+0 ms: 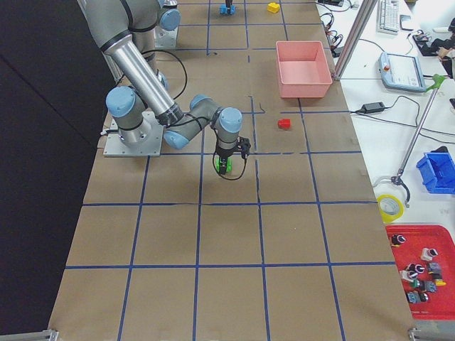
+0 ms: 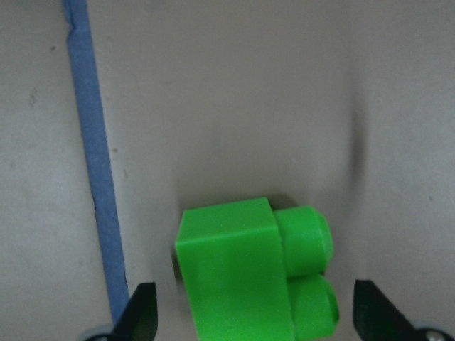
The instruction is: Put all blocks into box
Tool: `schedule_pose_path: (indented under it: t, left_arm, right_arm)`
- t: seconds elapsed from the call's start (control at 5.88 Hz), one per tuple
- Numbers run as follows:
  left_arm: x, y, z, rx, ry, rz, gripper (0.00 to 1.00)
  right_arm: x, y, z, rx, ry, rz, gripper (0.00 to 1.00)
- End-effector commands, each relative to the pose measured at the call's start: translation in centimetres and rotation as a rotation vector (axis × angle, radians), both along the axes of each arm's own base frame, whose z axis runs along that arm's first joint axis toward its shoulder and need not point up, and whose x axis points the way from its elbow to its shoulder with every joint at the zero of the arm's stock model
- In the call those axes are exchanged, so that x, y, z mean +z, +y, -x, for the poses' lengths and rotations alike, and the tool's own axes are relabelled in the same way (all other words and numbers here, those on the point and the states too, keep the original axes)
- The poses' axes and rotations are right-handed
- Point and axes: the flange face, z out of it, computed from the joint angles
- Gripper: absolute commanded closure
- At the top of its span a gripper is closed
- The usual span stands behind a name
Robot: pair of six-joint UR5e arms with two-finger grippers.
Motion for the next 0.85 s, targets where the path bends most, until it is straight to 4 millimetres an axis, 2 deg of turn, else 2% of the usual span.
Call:
schedule_pose_path:
  t: [0.0, 0.17, 0.34, 0.51, 0.68]
  left_arm:
    - [5.1, -2.1, -1.4, -0.003, -0.042, 0.031, 0.73]
    - [11.7, -4.8, -0.5, -0.038, -0.037, 0.024, 0.74]
    - [17.2, -8.4, 0.7, -0.034, -0.016, 0.004, 0.76]
    - [19.7, -12.1, 2.7, 0.002, -0.004, 0.007, 0.77]
    - [20.3, -16.0, 6.2, 0.026, -0.005, 0.024, 0.78]
  right_arm:
    - [-0.1, 0.1, 0.0, 0.030, -0.002, -0.006, 0.14]
    - [0.0, 0.1, 0.1, 0.038, 0.003, -0.009, 0.33]
    - [0.3, 0.1, 0.2, 0.038, 0.014, -0.006, 0.56]
    - [0.6, 0.1, 0.2, 0.039, 0.018, -0.004, 0.84]
    - [1.3, 0.1, 0.6, 0.040, 0.050, -0.020, 0.91]
